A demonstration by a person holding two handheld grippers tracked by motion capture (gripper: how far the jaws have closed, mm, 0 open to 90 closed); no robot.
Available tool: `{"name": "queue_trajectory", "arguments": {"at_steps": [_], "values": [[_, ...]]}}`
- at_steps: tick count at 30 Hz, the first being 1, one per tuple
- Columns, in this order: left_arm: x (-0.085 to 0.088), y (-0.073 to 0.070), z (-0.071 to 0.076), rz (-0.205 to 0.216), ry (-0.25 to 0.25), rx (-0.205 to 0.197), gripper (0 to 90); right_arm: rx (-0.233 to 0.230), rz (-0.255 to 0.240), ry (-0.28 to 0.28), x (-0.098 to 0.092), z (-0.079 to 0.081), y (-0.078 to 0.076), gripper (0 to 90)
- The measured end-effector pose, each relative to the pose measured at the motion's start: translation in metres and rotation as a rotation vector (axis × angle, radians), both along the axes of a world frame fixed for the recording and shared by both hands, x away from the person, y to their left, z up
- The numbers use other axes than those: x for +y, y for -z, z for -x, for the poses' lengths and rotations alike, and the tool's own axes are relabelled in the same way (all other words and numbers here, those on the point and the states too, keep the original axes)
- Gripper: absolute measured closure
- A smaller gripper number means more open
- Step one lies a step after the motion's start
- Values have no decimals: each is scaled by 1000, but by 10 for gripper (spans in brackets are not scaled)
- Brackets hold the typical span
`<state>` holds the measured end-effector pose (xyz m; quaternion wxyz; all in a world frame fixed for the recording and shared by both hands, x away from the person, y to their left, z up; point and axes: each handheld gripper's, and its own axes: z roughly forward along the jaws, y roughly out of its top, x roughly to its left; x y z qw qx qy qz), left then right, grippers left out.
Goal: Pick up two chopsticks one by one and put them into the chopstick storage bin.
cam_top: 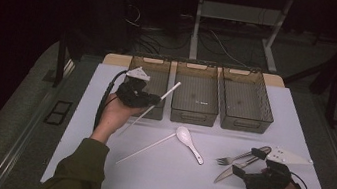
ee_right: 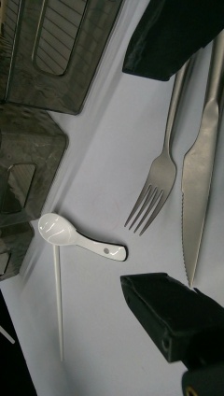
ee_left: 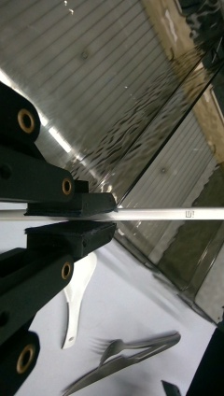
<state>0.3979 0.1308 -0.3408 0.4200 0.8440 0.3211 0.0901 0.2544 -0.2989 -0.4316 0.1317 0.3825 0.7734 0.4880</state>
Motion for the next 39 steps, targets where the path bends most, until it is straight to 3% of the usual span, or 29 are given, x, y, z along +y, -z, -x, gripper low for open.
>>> {"name": "queue_trajectory", "arguments": {"at_steps": [9,14,16,29,39], "values": [[1,-10,-22,8,-17,0,839,-4,-4,2,-1,0,0,11],[1,-17,-34,-8,-16,0,839,-3,-8,7,-1,0,0,11],[0,-20,-39,8,-27,-2,839,-3,-8,7,-1,0,0,10],[5,-42,-69,13,-47,-25,839,-5,-17,12,-3,0,-1,11],[19,-37,-94,20,-104,-57,839,-1,-19,11,-3,0,0,11]]}}
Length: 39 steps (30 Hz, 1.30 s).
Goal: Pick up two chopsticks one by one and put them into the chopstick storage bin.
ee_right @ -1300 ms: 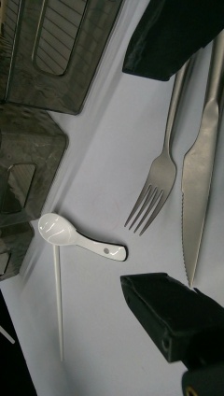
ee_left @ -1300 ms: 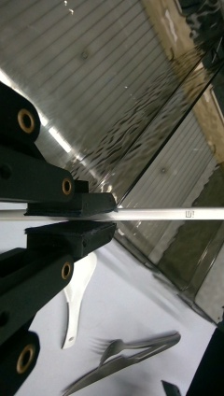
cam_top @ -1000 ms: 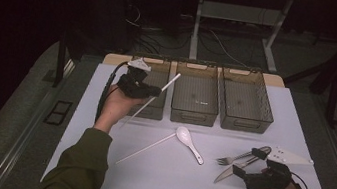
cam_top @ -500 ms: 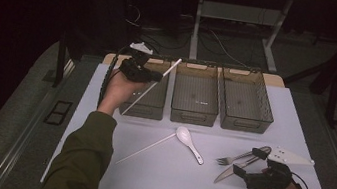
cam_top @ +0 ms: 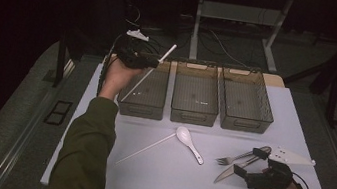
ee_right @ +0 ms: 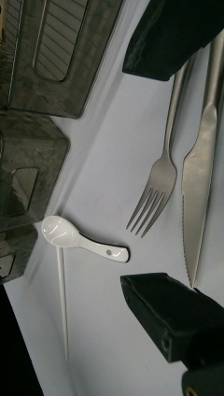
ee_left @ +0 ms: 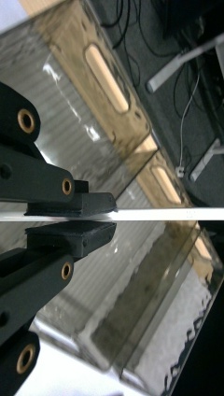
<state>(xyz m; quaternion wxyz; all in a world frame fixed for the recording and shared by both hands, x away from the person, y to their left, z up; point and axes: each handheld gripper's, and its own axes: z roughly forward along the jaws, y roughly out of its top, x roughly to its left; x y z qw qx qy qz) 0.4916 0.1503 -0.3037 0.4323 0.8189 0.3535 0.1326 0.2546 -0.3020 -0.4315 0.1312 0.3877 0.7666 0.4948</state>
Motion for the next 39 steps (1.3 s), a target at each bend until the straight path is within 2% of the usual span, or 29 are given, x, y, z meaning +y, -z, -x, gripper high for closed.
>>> {"name": "queue_trajectory", "arguments": {"at_steps": [6,8,16,19,21,24,25,26,31,39], "values": [[10,10,-6,9,-30,-38,838,-1,-1,0,0,0,0,10],[13,15,-7,17,-35,-36,838,-1,-2,0,0,0,0,11],[20,43,-8,-16,-56,26,838,0,-1,-1,0,0,0,11],[22,52,-7,2,-71,42,837,-1,-1,0,0,0,0,11],[23,56,-7,-6,-75,53,837,-4,-1,0,0,0,0,11],[22,60,-8,-2,-76,63,837,-3,-1,0,0,0,0,11],[22,61,-9,-11,-66,54,836,-3,-2,0,0,0,0,11],[21,61,-8,-4,-77,66,836,-2,-2,1,0,0,0,11],[18,65,-9,-9,-89,65,835,-2,-2,-1,0,0,0,11],[15,67,-11,-39,-127,59,827,1,-5,0,0,0,0,11]]}}
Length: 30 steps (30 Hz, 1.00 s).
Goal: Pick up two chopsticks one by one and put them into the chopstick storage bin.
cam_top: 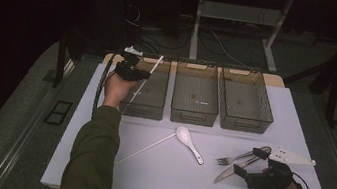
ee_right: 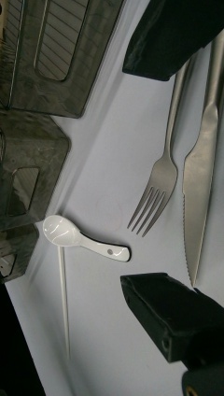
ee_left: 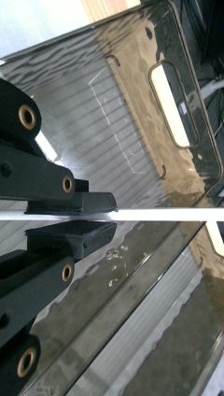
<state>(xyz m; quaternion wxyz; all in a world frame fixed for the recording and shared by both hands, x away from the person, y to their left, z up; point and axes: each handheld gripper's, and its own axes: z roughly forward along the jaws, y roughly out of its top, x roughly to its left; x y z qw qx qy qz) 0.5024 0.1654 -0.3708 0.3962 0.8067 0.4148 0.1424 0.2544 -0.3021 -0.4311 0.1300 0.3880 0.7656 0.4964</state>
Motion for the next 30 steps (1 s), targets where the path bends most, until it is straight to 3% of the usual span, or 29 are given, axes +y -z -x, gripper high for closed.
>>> {"name": "queue_trajectory", "arguments": {"at_steps": [7,13,16,23,26,30], "values": [[-4,-5,3,6,9,-22,789,-2,-1,0,0,0,0,11],[-10,-15,11,16,65,-33,729,0,-2,4,0,0,0,11],[-14,-22,19,12,93,-32,680,-1,0,5,0,0,0,10],[-19,-36,42,55,122,-45,576,-1,0,6,0,1,0,11],[-20,-39,52,44,168,-40,541,-2,1,10,0,1,0,11],[-20,-41,64,76,195,-31,501,-3,1,8,0,1,-1,11]]}}
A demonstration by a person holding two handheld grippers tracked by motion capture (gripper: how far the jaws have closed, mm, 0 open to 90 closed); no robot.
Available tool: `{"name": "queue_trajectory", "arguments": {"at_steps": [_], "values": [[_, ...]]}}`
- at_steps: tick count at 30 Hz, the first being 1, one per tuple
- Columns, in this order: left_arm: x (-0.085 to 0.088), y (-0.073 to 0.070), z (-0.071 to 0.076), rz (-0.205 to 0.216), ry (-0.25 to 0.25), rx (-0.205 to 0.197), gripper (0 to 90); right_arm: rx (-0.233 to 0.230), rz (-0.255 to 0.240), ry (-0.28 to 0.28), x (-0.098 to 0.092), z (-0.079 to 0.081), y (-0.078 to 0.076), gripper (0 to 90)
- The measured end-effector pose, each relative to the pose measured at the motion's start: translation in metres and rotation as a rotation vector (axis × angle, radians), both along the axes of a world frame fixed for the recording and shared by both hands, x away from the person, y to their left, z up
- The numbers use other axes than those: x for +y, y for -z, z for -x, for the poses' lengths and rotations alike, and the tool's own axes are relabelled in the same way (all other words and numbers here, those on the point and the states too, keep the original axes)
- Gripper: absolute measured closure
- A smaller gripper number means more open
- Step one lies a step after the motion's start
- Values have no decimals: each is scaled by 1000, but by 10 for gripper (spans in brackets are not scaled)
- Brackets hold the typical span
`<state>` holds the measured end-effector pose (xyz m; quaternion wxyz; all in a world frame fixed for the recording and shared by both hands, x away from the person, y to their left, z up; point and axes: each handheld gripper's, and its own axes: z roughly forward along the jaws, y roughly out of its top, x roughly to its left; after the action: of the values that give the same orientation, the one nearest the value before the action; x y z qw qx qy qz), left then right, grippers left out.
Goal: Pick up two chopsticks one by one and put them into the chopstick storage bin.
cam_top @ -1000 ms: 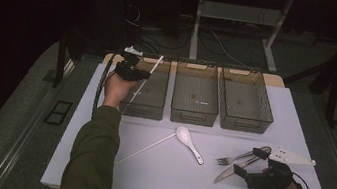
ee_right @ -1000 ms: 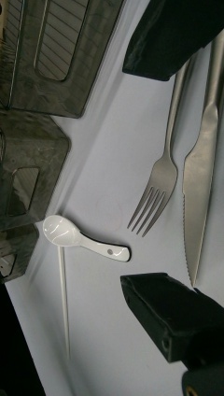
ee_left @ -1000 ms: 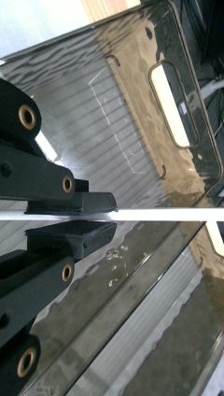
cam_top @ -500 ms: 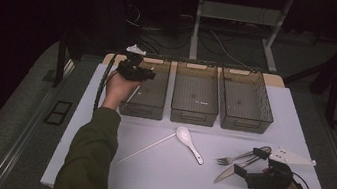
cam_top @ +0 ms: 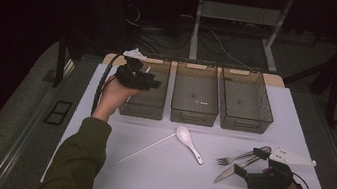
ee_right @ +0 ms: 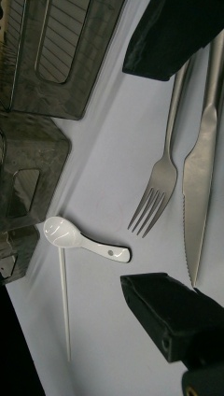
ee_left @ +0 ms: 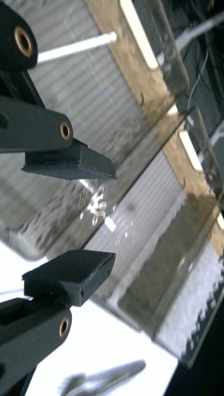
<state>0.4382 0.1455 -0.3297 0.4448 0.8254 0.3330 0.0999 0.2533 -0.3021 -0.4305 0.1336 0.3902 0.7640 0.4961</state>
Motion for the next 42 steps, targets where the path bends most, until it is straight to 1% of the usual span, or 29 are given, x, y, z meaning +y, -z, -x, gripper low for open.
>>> {"name": "queue_trajectory", "arguments": {"at_steps": [7,9,14,17,18,20,22,23,24,25,28,30,36,39,41,42], "values": [[-4,2,24,-34,46,7,435,-5,2,1,-1,0,0,11],[-6,3,31,-33,56,11,426,-3,2,1,0,0,0,11],[-9,5,47,-50,91,-4,389,-3,4,0,0,0,0,10],[-11,9,57,-64,101,-9,377,-3,4,2,0,0,0,11],[-12,11,61,-72,105,-14,374,2,2,4,0,0,0,10],[-14,16,67,-68,111,-15,371,1,2,3,0,0,0,10],[-16,21,72,-77,118,-14,367,1,3,2,0,0,0,11],[-17,24,74,-77,120,-14,366,12,-1,3,0,1,0,11],[-18,26,76,-88,128,-10,366,11,-1,1,0,1,0,11],[-19,30,78,-83,128,-9,365,0,4,0,0,1,0,11],[-22,39,85,-100,141,-3,359,3,3,0,0,1,1,11],[-25,44,90,-100,146,-3,358,2,2,1,0,1,1,11],[-30,60,105,-120,165,3,358,1,4,-1,-1,1,1,11],[-31,66,110,-126,160,3,374,3,4,-1,0,1,1,11],[-32,71,113,-141,163,3,390,-4,4,-1,0,1,1,11],[-32,74,114,-149,161,4,401,2,5,0,0,2,0,11]]}}
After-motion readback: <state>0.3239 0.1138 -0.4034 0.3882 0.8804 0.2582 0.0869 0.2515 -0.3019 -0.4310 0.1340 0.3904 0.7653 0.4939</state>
